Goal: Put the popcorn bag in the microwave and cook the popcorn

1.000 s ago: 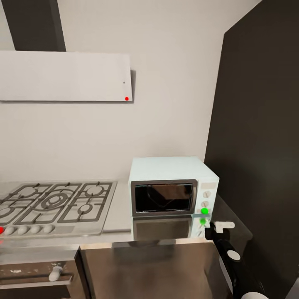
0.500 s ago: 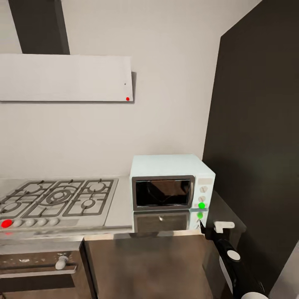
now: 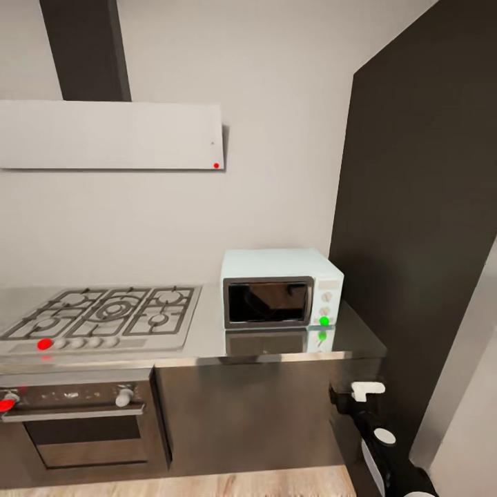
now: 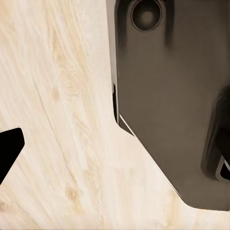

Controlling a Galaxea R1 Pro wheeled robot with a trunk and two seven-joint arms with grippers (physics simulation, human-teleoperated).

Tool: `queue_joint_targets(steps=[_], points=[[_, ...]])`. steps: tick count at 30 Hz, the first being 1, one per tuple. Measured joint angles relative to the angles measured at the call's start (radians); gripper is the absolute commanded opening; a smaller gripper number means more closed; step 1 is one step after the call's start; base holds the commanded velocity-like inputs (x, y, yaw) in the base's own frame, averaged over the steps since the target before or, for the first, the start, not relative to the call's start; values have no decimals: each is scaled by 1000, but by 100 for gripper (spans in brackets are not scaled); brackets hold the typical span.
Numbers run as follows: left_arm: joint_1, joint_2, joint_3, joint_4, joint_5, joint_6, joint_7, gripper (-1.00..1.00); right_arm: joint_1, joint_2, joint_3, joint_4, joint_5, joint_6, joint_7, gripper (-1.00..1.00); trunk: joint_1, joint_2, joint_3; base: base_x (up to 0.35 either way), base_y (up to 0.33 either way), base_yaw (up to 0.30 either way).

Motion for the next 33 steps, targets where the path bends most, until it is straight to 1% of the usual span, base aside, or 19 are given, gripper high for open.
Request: queue_joint_targets(steps=[2,3,5,6,7,9,13,15,17,18,19,25,27,28,29,30,31,33], points=[[0,2,4,0,0,-1,0,100,0,-6,-1,80,0,-8,1,100,0,0,0,-273,150,0],[0,5,18,-1,1,-2,0,100,0,-19,0,151,1,-44,0,100,0,0,0,-219,213,0],[0,9,43,-1,1,-2,0,100,0,-29,0,223,1,-86,0,100,0,0,0,-187,241,0],[0,11,66,-2,1,-2,0,100,0,-36,0,268,0,-106,1,100,0,0,0,-164,260,0],[0,13,86,-2,1,-2,0,100,0,-46,0,305,0,-117,1,100,0,0,0,-135,270,0],[0,15,105,-2,1,-3,0,100,0,-58,0,366,0,-126,1,100,0,0,0,-60,275,0],[0,16,111,-3,0,-5,-1,100,0,-62,1,494,2,-131,-2,100,-1,0,0,-12,76,0],[0,15,112,-5,0,-5,-1,100,0,-62,1,532,1,-132,-1,100,-1,0,0,-2,11,0],[0,15,112,-6,1,-6,-1,100,-1,-62,1,546,0,-132,-1,100,-1,0,0,0,2,0],[0,-17,111,-11,-1,-86,-1,100,5,-82,2,623,3,-202,-3,100,-1,0,0,0,0,0],[0,-21,111,-11,-1,-88,-1,100,6,-82,2,625,3,-204,-2,100,-1,0,0,0,0,0],[0,-21,110,-11,-1,-88,-1,100,6,-82,2,627,3,-200,-3,100,-1,0,0,0,0,0],[0,-21,110,-11,-2,-88,-1,100,10,-82,3,651,4,-192,-21,100,-1,0,0,0,0,0],[0,-21,110,-11,-1,-88,-1,100,18,-82,4,657,5,-189,-43,100,-1,0,0,0,0,0],[0,-21,111,-11,-1,-88,-1,100,42,-81,5,661,5,-185,-65,100,-1,0,0,0,0,0],[0,-21,111,-11,-1,-88,-1,100,77,-80,5,663,4,-182,-84,100,-1,0,0,0,0,0],[0,-21,111,-11,-1,-88,-1,100,119,-78,5,663,2,-180,-101,100,-1,0,0,0,0,0],[0,-21,111,-11,-1,-88,-1,100,242,-72,4,664,1,-179,-133,100,-1,0,0,0,0,0]])
